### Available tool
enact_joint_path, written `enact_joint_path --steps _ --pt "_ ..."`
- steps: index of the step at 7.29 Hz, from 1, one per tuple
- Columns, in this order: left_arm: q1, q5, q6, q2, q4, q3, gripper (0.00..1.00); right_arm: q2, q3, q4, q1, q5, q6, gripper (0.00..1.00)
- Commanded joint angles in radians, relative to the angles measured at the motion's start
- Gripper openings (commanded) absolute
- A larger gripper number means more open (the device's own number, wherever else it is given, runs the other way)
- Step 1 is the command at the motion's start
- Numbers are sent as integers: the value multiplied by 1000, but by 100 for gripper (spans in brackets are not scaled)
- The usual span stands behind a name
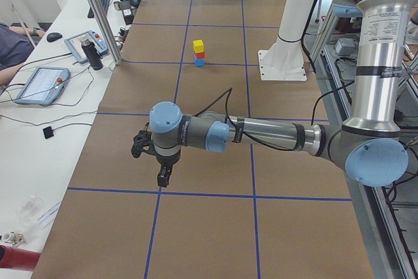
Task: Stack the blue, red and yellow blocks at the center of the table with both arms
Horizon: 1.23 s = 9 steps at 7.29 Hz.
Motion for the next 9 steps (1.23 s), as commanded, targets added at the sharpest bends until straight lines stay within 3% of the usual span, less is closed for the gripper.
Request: enact_joint_path --steps 1,6,9 --pt "-6 25 55 12 5 15 100 -5 -2 1 0 -4 -3 99" --pt "1 31 0 6 2 27 100 -17 1 -6 0 -6 1 99" --pt "1 33 0 2 2 27 100 -81 15 1 0 -7 0 99"
